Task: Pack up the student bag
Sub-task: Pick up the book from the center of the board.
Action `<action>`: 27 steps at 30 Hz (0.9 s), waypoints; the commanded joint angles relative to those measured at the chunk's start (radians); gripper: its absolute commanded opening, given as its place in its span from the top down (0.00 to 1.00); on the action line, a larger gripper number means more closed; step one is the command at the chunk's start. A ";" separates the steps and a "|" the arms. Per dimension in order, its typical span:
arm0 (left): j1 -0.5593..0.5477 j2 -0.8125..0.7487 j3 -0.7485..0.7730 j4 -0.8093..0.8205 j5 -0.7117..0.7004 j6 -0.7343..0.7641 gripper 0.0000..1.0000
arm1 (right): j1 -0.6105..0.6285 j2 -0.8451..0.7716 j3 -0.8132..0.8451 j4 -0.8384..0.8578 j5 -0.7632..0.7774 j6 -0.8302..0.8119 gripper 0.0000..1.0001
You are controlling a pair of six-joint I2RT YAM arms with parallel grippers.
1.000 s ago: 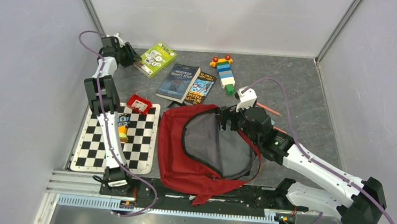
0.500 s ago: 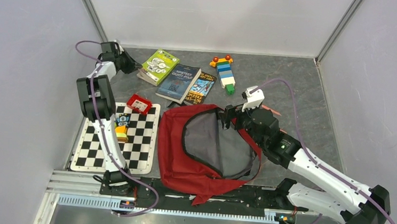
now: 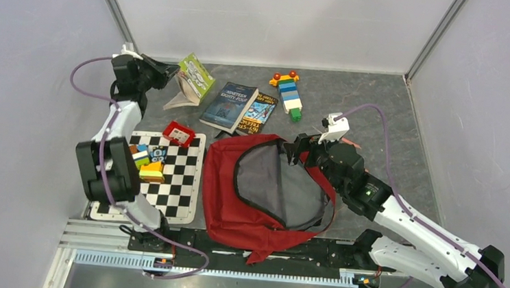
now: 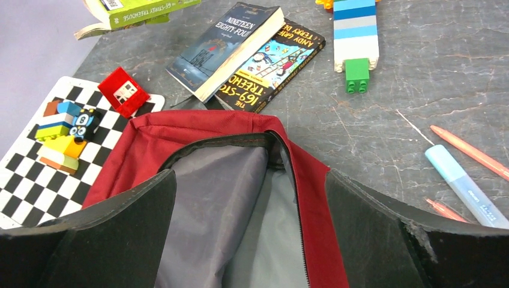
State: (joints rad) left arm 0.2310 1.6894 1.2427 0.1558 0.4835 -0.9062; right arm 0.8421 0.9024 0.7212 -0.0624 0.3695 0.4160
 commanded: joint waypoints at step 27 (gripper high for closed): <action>-0.626 -0.901 -0.718 -0.026 -0.553 -0.600 0.98 | -0.052 0.173 -0.273 0.523 -0.460 0.907 0.02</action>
State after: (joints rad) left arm -0.3847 0.8402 0.5102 0.0780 -0.0353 -1.4055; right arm 0.7914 1.0302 0.4465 0.2893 0.0139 1.1660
